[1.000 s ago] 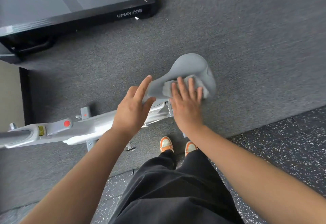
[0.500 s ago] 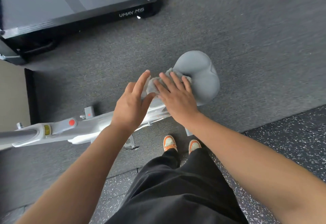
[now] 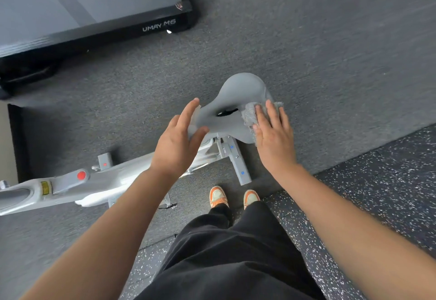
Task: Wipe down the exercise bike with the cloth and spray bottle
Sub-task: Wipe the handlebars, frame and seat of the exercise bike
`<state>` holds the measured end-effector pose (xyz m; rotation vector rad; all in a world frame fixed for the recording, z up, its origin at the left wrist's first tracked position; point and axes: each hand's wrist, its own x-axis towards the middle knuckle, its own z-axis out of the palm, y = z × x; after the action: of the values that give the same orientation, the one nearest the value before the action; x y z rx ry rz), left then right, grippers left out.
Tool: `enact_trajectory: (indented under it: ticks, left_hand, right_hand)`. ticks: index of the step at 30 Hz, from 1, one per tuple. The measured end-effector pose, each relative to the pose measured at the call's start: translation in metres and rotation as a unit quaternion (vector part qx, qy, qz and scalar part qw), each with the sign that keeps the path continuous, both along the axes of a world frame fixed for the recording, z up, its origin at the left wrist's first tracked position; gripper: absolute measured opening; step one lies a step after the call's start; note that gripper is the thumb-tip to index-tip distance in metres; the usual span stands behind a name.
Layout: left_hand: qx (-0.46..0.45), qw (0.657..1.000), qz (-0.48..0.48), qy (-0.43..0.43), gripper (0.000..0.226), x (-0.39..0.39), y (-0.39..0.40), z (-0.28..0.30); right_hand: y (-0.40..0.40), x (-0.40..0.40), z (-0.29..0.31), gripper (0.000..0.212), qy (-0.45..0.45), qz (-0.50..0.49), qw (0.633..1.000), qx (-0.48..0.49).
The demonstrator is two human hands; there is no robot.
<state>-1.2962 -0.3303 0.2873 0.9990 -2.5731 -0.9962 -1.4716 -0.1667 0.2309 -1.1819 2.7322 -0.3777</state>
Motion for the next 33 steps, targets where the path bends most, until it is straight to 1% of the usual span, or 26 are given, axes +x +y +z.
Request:
enact_trajectory:
  ticks: [4, 8, 9, 12, 15, 18, 21, 23, 24, 27, 30, 33]
  left_hand:
    - [-0.009, 1.000, -0.014, 0.006, 0.059, -0.002, 0.003, 0.001]
    - [-0.014, 1.000, -0.011, 0.015, 0.058, -0.002, 0.005, 0.002]
    - [-0.013, 1.000, -0.011, 0.019, 0.058, -0.001, 0.004, 0.002]
    - [-0.023, 0.999, -0.018, 0.021, 0.058, 0.005, 0.002, 0.003]
    - [-0.024, 1.000, -0.003, 0.013, 0.059, 0.011, -0.001, 0.004]
    - [-0.030, 0.999, 0.009, 0.011, 0.059, 0.016, -0.002, 0.006]
    - [-0.033, 0.999, 0.024, 0.007, 0.059, 0.019, -0.002, 0.007]
    - [-0.029, 0.999, 0.037, 0.000, 0.059, 0.020, -0.001, 0.007]
    - [-0.028, 0.999, 0.041, -0.003, 0.059, 0.020, -0.001, 0.008]
    - [-0.033, 0.999, 0.042, -0.004, 0.058, 0.020, 0.001, 0.009]
    - [-0.029, 0.999, 0.046, -0.007, 0.058, 0.017, 0.003, 0.008]
    - [-0.023, 0.999, 0.040, -0.011, 0.059, 0.012, 0.004, 0.004]
  right_hand:
    - [0.000, 0.007, 0.004, 0.046, 0.022, 0.007, 1.000, 0.018]
    - [-0.018, 0.024, 0.001, 0.046, 0.033, 0.015, 0.999, 0.024]
    - [-0.026, 0.032, 0.000, 0.046, 0.035, 0.045, 0.998, 0.022]
    - [-0.049, 0.056, -0.006, 0.045, 0.044, 0.177, 0.983, 0.010]
    - [-0.075, 0.069, -0.002, 0.037, 0.035, 0.246, 0.968, -0.018]
    - [-0.098, 0.072, 0.004, 0.039, 0.024, 0.304, 0.952, 0.033]
    - [-0.115, 0.062, 0.016, 0.047, 0.001, 0.308, 0.951, 0.040]
    - [-0.126, 0.051, 0.020, 0.044, 0.000, 0.304, 0.949, 0.085]
    - [-0.131, 0.043, 0.020, 0.042, -0.009, 0.287, 0.953, 0.093]
    - [-0.139, 0.010, 0.017, 0.043, -0.026, 0.223, 0.970, 0.094]
    - [-0.130, -0.028, 0.019, 0.041, -0.018, 0.215, 0.972, 0.097]
    - [-0.117, -0.059, 0.018, 0.041, -0.021, 0.194, 0.978, 0.070]
